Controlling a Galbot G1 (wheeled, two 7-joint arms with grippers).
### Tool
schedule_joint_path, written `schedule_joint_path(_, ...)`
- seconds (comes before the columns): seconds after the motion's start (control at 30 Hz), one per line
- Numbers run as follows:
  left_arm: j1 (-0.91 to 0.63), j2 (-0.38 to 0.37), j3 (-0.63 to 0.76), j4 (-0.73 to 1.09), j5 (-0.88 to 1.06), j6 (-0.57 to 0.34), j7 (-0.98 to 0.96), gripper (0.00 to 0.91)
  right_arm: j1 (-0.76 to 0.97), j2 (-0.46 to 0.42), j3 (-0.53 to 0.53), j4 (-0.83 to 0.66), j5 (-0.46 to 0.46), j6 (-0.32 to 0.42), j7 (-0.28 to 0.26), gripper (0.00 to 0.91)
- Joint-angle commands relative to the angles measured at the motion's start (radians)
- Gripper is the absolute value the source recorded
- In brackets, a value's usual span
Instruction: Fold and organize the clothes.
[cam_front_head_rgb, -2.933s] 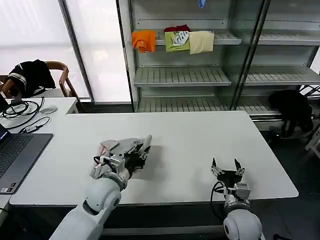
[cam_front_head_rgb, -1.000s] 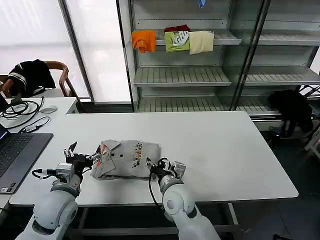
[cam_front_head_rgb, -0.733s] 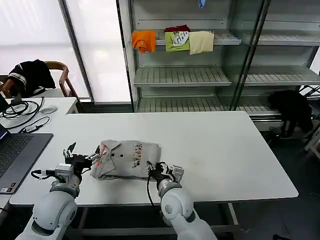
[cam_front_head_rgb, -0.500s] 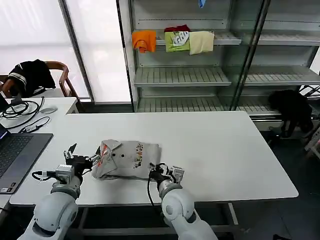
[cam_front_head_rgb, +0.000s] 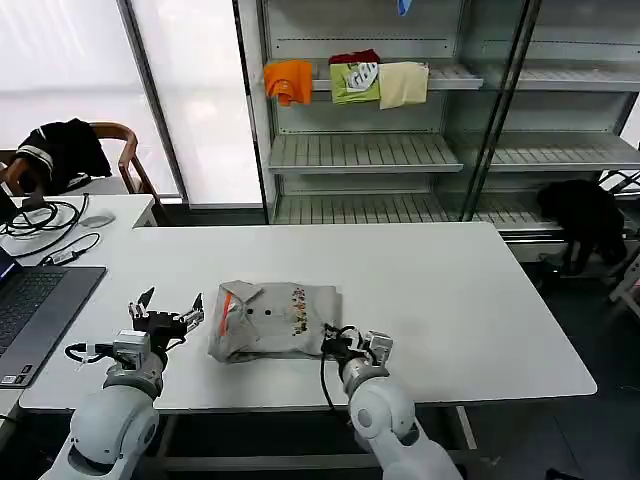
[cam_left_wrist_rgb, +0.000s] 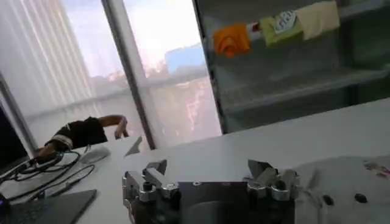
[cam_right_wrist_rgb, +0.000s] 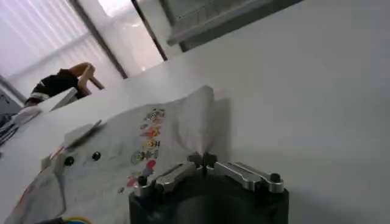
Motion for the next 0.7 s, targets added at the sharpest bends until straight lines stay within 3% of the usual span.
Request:
schedule_joint_path(0.03,-0.001,-0.01,0.003,0.0,0.002,0.0,0.0,0.907,-0.012,-0.172,0.101,0.029,0.015,0.003,-0.052,0.0)
schedule_joint_path(0.3,0.0,-0.03,0.013,0.002,0.01,0.0,0.0,0.907,-0.029,-0.24,0.163,0.026,0.015,0.011,-0.072,0.03)
schedule_joint_path(0.33,0.002,-0.032,0.013,0.001,0.011,0.0,0.0,0.907,-0.029,-0.241,0.166,0.022,0.006,0.007,-0.076,0.907)
schedule_joint_path(0.6,0.022,-0.041,0.0,-0.021,0.009,-0.001,0.001,0.907,-0.077,-0.236,0.208,0.099,-0.182,0.024,-0.163,0.907)
schedule_joint_path(0.7,0.029,-0.046,-0.009,-0.031,0.006,-0.001,0.0,0.907,-0.107,-0.225,0.243,0.205,-0.363,0.055,-0.213,0.907)
